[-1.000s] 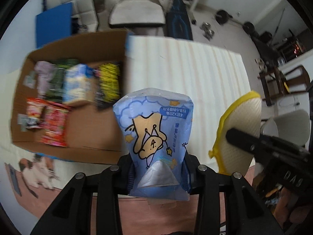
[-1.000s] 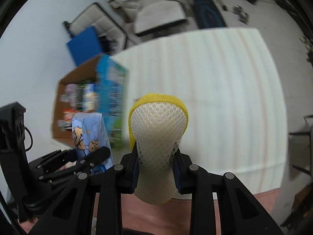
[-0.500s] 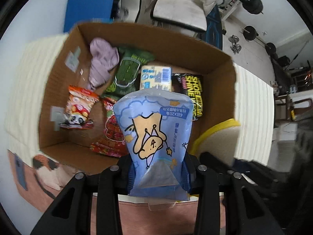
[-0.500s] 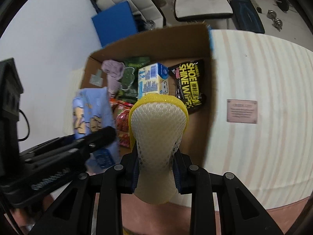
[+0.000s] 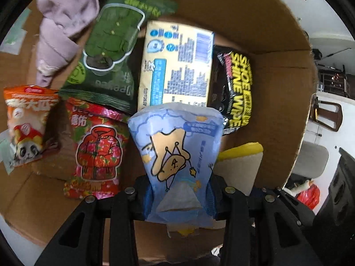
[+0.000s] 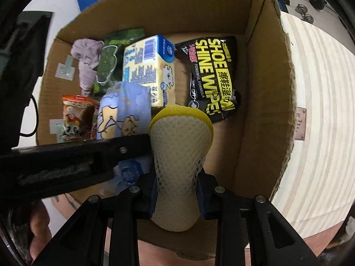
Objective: Organize soft objects
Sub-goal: 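Lower the tissue pack and sponge into the box and open both tools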
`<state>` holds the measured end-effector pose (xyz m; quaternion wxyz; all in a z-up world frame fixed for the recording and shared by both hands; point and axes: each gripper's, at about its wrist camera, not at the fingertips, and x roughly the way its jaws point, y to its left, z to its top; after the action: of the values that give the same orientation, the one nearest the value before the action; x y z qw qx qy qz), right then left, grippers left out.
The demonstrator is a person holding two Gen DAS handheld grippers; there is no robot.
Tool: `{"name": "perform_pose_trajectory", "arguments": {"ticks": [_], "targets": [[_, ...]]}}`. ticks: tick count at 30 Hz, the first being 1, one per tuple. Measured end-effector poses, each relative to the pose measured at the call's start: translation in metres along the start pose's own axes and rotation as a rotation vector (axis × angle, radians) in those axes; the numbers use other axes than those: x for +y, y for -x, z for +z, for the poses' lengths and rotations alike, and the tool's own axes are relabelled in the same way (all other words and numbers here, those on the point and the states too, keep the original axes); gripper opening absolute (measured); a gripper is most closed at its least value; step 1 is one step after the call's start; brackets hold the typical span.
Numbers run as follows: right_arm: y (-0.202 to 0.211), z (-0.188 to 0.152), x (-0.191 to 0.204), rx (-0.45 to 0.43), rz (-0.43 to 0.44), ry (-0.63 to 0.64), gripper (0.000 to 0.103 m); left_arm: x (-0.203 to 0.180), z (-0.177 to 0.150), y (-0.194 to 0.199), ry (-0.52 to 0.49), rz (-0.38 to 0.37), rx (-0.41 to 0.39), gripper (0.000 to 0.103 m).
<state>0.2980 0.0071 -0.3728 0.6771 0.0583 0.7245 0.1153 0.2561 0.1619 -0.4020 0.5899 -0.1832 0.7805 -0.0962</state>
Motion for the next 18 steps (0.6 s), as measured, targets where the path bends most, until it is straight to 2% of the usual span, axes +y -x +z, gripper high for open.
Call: {"name": "perform_pose_trajectory", "arguments": {"ticks": [4,6,7,8,11,14,16,18], "targets": [[-0.004,0.004,0.005,0.028,-0.035,0.007,0.041,0.003,0.001,0.006,0.015,0.036,0.022,0.044],[-0.002,0.004,0.011,0.05,-0.043,0.016,0.057,0.003,-0.001,0.014,0.039,0.065,0.019,0.046],[0.0,0.004,0.015,0.054,-0.06,0.019,0.065,0.001,-0.002,0.019,0.037,0.075,0.009,0.052],[0.003,0.005,0.019,0.052,-0.083,0.025,0.083,-0.002,-0.004,0.025,0.024,0.085,-0.009,0.055],[0.016,0.003,0.026,0.044,-0.108,0.049,0.085,-0.01,-0.011,0.037,0.001,0.115,-0.041,0.06],[0.029,0.0,0.03,0.022,-0.144,0.072,0.085,-0.018,-0.016,0.051,-0.022,0.127,-0.067,0.07],[0.037,-0.002,0.03,0.007,-0.17,0.071,0.085,-0.022,-0.021,0.061,-0.033,0.133,-0.087,0.083],[0.047,-0.005,0.028,-0.015,-0.178,0.071,0.085,-0.027,-0.028,0.073,-0.043,0.144,-0.116,0.087]]}}
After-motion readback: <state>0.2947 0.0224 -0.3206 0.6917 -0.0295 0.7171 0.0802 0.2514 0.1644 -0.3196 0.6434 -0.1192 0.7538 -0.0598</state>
